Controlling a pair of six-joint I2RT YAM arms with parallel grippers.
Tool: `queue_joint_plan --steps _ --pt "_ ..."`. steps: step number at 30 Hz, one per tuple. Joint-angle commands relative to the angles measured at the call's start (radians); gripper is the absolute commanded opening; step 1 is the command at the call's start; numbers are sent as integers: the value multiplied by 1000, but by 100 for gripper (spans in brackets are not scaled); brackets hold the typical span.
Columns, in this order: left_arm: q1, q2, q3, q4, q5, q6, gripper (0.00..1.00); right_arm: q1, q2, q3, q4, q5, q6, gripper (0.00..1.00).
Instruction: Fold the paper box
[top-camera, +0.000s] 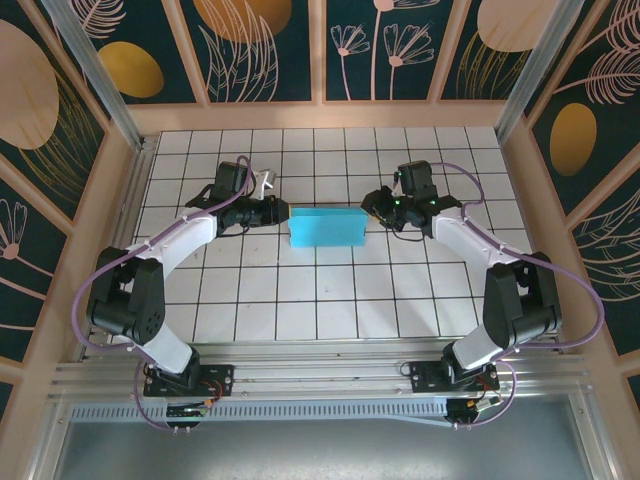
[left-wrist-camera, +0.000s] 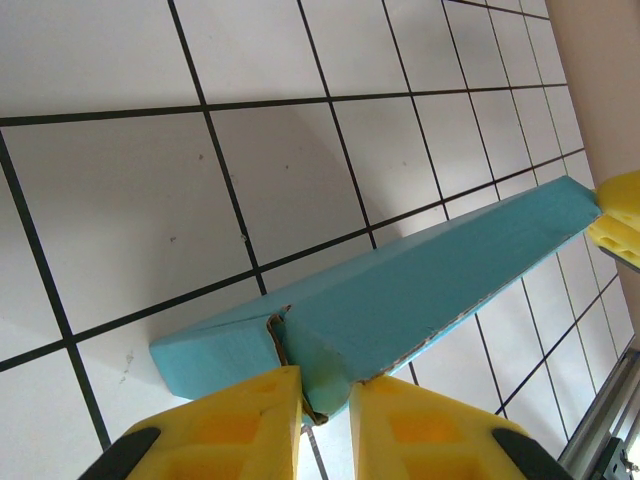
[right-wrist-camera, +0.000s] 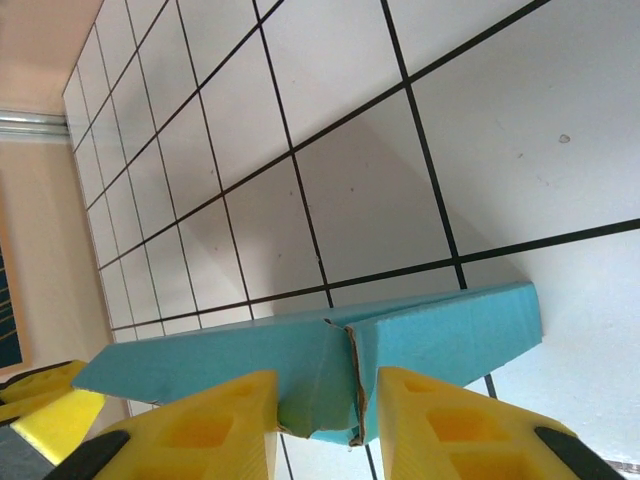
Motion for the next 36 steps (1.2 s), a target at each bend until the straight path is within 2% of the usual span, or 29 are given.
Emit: queue_joint_plan --steps 1,9,15,21,25,28,32,36 --pt "0 -17 -10 -13 2 -16 20 2 8 12 -80 93 -42 31" --pt "0 -23 -12 -12 3 -18 21 17 36 -11 -54 78 -33 31" --pt "0 -82 -35 32 -26 -17 38 17 30 4 -60 94 -40 31" --pt "1 -170 -56 78 -89 -43 41 17 43 6 -50 88 -36 31" --pt "1 -177 -73 111 -142 -164 43 19 44 8 -49 86 -36 31" --pt "1 -144 -93 155 -166 -340 41 19 44 9 -49 87 -38 32" --pt "0 -81 -114 287 -80 -491 41 18 45 9 -48 84 -40 32" --pt "0 -51 -156 378 -33 -522 41 18 49 8 -44 83 -40 32"
